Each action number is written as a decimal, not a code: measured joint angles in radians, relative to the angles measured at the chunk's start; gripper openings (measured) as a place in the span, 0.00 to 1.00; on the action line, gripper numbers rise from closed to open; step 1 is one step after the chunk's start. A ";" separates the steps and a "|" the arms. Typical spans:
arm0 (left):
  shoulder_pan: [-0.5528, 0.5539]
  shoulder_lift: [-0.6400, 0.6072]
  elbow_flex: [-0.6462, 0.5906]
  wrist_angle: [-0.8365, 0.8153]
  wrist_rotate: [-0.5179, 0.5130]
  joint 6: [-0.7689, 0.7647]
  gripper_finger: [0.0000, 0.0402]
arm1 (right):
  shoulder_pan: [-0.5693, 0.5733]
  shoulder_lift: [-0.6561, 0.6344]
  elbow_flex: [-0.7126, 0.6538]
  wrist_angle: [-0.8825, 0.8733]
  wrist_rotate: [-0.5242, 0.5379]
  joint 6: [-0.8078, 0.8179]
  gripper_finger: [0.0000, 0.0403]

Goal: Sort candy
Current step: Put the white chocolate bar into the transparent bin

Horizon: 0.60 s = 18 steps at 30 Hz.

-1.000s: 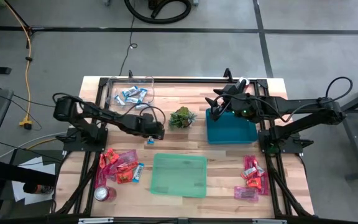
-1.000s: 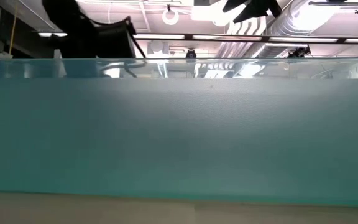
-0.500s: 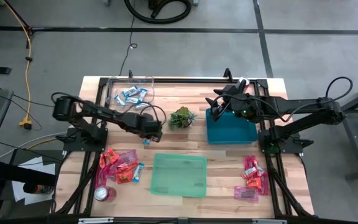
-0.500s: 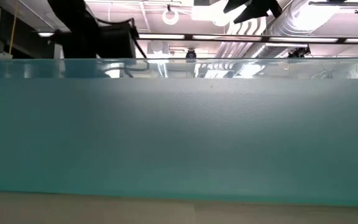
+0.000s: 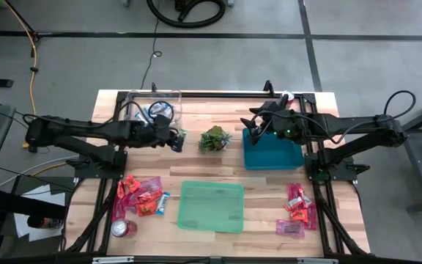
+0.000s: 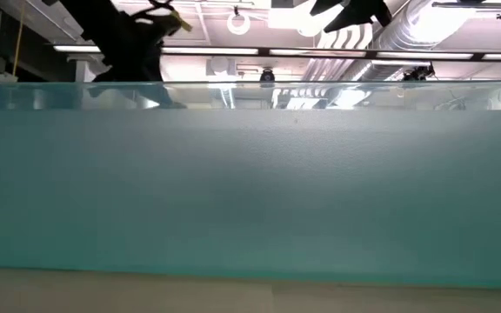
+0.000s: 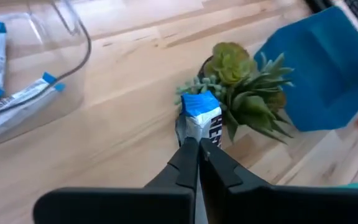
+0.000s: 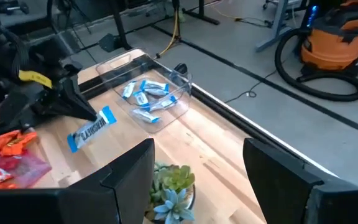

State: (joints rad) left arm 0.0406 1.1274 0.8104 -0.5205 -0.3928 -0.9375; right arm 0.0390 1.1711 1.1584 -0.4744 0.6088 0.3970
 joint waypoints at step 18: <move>-0.078 0.003 0.205 0.160 0.066 0.745 0.00 | -0.014 0.127 0.000 0.397 -0.515 0.059 0.60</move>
State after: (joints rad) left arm -0.0377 1.1303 1.0150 -0.3604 -0.3266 -0.1927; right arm 0.0254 1.2982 1.1584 -0.0776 0.0937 0.4556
